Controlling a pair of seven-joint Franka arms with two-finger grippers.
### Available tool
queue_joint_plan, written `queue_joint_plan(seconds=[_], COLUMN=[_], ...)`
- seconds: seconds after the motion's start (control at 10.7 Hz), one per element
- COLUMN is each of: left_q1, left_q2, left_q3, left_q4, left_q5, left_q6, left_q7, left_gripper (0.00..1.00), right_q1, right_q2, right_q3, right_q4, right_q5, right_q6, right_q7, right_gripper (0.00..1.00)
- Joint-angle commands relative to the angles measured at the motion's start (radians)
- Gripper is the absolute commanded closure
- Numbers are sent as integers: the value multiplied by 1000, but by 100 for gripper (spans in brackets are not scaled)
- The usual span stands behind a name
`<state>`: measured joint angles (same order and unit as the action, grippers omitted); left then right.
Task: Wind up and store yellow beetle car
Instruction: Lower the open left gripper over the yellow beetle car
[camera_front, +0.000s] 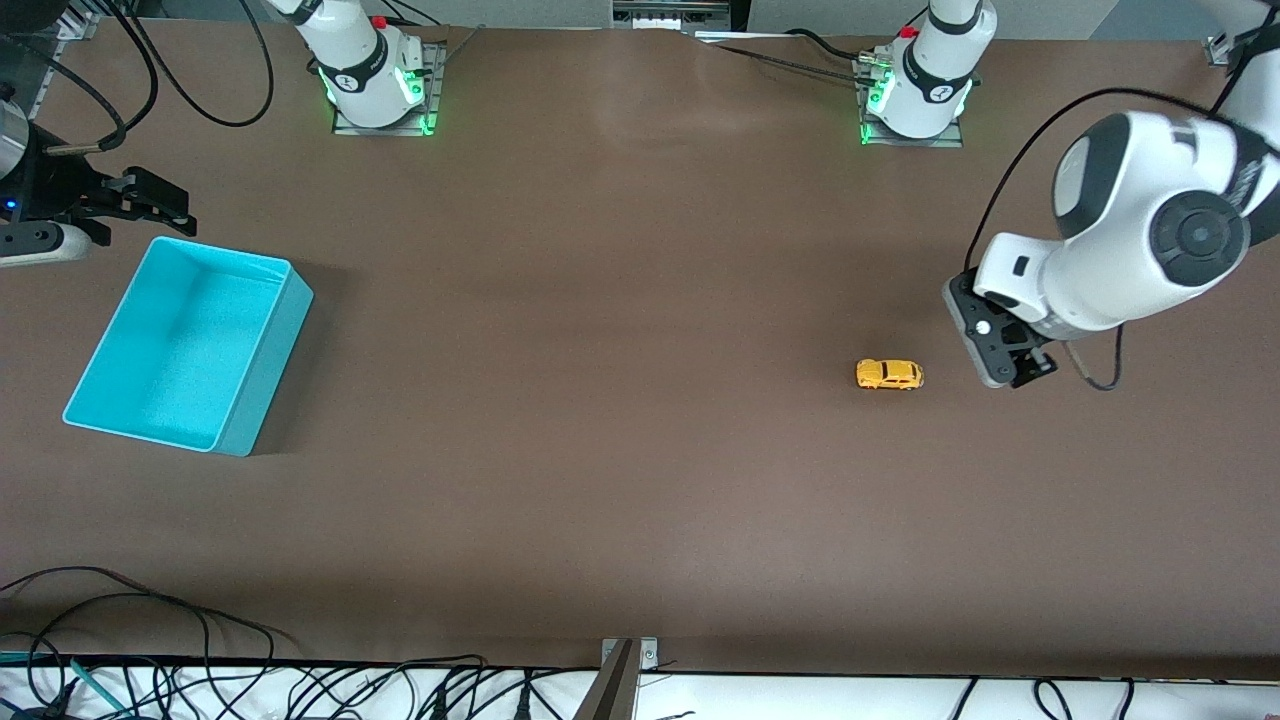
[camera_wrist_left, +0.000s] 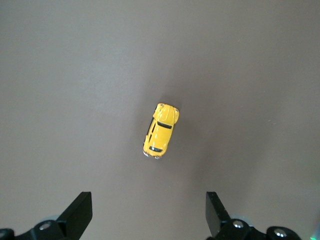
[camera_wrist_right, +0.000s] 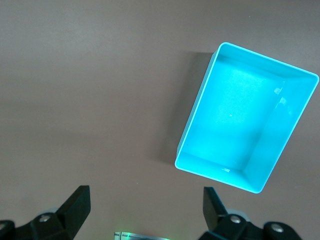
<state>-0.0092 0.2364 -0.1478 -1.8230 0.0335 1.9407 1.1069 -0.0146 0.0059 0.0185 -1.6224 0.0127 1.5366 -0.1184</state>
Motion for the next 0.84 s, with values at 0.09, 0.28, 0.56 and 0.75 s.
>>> queue_joint_plan(seconds=[0.09,0.28,0.56,0.75], left_q1=[2,-3,-3,-2], left_q2=[53,101,182,202], left_q3=[-1,-1,-3,-3], left_q4=[-133,-174,-246,-333], left_q5=[-9,-6,49,49], left_q6=[226,295,481,643], left_q7=[219,254,300,300], left_gripper=[0,0,0,0], right_q1=[-1,-1,-1,-1], right_q2=[11,11,11,11], right_q3=[5,5,5,5], right_q4=[21,21,21,21], right_q5=[-16,-16,-16,-16], right_q6=[-12,-12,-12,-12], right_q7=[-4,-4,-4,-6], right_gripper=[0,0,0,0])
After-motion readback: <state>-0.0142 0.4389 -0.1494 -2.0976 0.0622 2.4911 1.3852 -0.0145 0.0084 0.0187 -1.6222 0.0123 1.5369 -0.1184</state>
